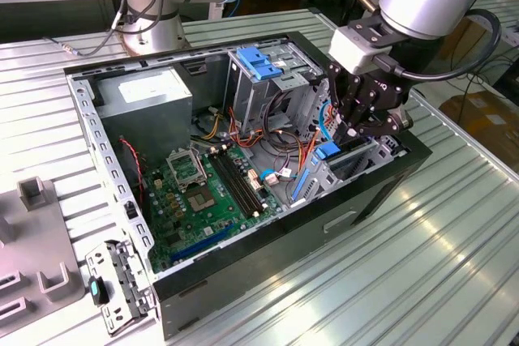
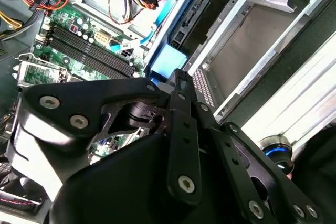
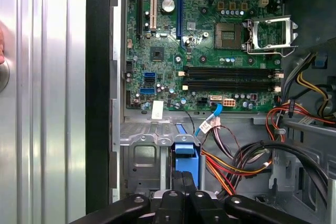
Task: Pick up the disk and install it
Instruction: 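Insert the disk into the insertion slot, then insert the first disk wire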
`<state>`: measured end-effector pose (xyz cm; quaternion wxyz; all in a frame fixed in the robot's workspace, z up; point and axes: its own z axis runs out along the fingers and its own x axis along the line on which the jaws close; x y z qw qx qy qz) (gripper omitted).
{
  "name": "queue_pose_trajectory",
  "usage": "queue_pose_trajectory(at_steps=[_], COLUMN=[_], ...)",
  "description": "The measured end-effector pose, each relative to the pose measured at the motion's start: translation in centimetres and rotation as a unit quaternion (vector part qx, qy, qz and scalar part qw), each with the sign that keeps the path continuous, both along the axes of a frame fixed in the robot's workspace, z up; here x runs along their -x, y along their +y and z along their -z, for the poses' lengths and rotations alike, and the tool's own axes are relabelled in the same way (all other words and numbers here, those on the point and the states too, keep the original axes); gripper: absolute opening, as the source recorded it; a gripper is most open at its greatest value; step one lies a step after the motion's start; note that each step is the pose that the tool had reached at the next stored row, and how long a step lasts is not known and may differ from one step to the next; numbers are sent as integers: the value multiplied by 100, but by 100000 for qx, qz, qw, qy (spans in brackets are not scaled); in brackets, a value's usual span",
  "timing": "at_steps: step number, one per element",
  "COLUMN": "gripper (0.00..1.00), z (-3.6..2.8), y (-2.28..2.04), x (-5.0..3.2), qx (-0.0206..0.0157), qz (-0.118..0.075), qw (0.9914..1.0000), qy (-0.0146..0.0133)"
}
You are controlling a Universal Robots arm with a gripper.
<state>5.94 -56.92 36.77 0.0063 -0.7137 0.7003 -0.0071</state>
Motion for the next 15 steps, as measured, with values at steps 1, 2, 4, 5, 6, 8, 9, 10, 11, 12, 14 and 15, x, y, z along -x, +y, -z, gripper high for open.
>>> queue_pose_trajectory(at_steps=[1,2,4,5,6,8,9,10,11,12,14,15], gripper=[11,11,11,11,11,11,11,11,11,11,11,11], z=[0,0,1,2,2,2,2,2,2,2,2,3], y=[-1,-1,-6,-7,-7,-8,-8,-9,-9,-9,-9,-9], x=[0,0,0,0,0,0,0,0,0,-1,-12,-18], qx=[4,5,3,2,2,1,2,5,4,2,1,-3], qz=[-1,0,0,0,0,2,1,2,0,-3,-9,-11], qw=[100000,100000,100000,100000,100000,100000,100000,100000,100000,100000,100000,100000], qy=[0,1,0,0,0,1,0,0,0,0,0,0])
